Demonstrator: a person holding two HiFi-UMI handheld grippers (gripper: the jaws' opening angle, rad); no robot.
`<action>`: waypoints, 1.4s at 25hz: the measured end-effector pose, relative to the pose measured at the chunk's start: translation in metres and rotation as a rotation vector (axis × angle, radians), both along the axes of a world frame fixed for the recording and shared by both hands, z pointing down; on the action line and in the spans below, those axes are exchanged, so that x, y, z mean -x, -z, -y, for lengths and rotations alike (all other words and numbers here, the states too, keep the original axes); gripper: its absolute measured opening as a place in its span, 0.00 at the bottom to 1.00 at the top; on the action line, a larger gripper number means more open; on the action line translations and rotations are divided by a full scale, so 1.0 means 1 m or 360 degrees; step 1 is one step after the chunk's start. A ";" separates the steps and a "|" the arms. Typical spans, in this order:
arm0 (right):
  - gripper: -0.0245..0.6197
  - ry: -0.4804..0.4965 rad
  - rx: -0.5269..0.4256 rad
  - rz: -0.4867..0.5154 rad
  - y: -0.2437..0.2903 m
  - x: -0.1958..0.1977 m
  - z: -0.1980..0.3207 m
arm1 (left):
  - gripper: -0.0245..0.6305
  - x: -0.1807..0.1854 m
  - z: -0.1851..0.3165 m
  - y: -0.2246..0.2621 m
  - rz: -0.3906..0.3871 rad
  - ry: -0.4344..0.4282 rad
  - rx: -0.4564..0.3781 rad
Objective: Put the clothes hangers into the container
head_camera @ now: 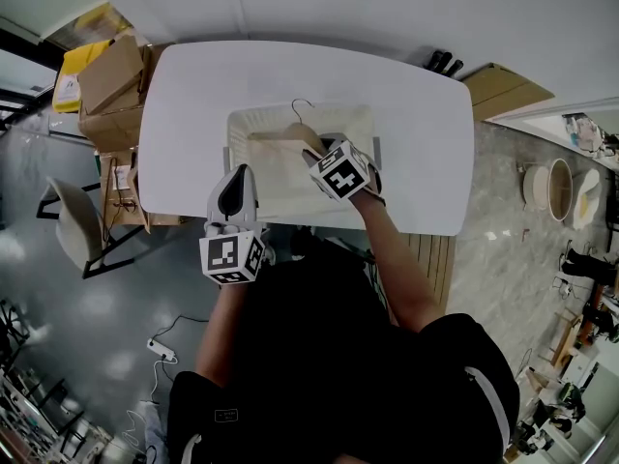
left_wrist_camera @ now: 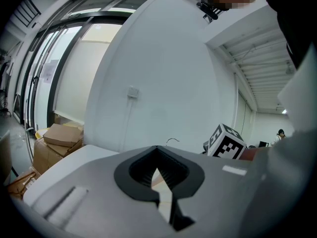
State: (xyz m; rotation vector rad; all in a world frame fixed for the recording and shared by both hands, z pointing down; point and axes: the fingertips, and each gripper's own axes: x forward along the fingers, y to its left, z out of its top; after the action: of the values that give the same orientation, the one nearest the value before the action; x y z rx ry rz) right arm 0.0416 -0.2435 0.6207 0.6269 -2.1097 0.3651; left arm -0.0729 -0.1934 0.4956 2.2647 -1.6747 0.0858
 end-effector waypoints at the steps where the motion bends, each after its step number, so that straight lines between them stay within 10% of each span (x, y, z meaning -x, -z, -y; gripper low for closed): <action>1: 0.24 -0.0002 0.0003 -0.0003 -0.001 0.000 0.001 | 0.04 0.000 0.000 0.000 0.0000 0.0001 0.0001; 35: 0.26 -0.0173 0.0147 -0.0112 -0.027 -0.029 0.030 | 0.04 -0.007 0.003 -0.007 0.0002 0.0011 0.0027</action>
State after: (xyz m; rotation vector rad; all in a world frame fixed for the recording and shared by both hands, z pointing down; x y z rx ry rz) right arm 0.0709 -0.2731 0.6476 0.6921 -1.9850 0.4912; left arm -0.0658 -0.1969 0.5022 2.2472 -1.6759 0.0991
